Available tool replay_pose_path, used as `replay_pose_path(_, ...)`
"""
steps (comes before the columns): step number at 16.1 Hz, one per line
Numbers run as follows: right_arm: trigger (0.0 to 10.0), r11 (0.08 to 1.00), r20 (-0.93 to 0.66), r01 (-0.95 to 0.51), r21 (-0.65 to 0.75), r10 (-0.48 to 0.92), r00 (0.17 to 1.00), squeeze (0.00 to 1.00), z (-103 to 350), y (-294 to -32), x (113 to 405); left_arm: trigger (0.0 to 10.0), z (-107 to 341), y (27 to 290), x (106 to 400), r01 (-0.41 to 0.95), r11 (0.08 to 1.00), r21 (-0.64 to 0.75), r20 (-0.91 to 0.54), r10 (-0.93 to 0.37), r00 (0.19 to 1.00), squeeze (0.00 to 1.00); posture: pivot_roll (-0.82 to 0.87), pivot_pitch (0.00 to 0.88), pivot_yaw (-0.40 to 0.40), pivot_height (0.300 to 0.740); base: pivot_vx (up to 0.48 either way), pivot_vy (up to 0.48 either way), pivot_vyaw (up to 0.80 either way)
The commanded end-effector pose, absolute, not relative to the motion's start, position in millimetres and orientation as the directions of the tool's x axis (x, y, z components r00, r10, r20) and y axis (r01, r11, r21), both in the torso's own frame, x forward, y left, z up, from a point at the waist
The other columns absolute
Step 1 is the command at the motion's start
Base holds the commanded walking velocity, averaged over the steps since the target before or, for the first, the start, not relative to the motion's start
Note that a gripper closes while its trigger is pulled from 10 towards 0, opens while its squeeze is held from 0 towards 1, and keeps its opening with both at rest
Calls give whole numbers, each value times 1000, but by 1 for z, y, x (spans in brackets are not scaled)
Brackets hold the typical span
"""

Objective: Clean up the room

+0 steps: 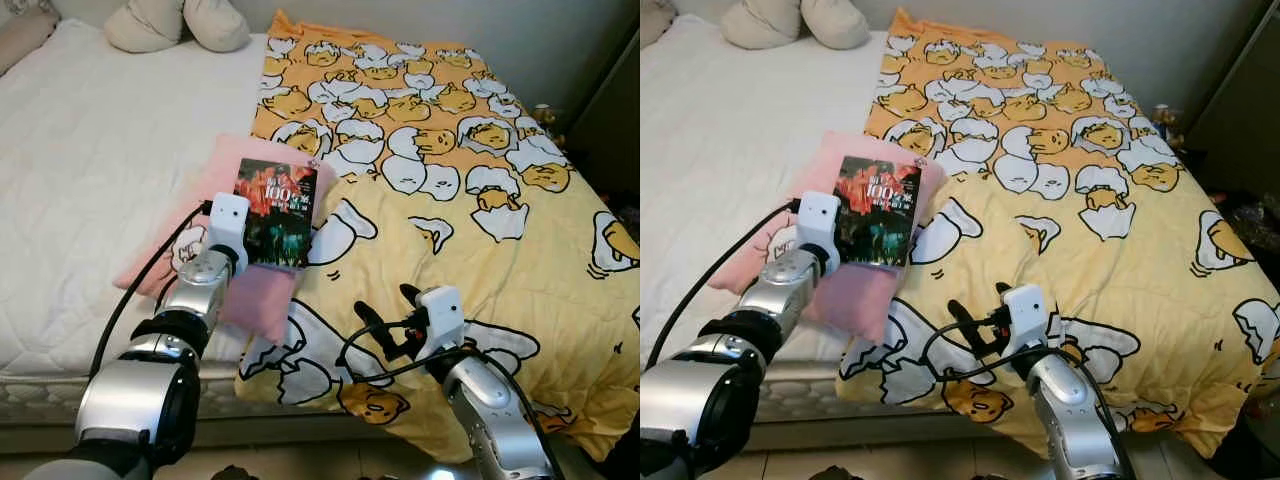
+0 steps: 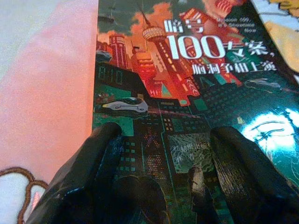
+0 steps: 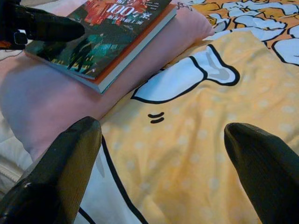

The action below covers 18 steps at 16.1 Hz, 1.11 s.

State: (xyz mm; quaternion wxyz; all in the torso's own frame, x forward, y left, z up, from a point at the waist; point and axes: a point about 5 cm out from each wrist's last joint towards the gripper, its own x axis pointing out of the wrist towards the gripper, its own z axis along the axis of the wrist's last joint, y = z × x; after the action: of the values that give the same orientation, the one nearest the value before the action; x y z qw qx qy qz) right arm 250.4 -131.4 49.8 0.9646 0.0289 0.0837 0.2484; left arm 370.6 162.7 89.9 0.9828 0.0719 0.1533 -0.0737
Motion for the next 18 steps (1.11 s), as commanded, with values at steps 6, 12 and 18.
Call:
replay_pose_path(6,10000,872,-156,-482,81,489,858,0,50,-131,250,10000,84,174,368,83,967,240,-341,4,940,0,-17,0,-37,740,0,0,0)
replay_pose_path(12,10000,869,-162,-490,72,494,854,0,50,-131,249,10000,103,183,372,-16,953,304,-157,67,985,0,-14,0,-37,740,0,0,0)
replay_pose_path(18,10000,857,-173,-511,67,514,840,0,50,-130,248,10000,96,179,368,-7,980,200,-173,43,984,0,-10,0,-42,740,0,0,0)
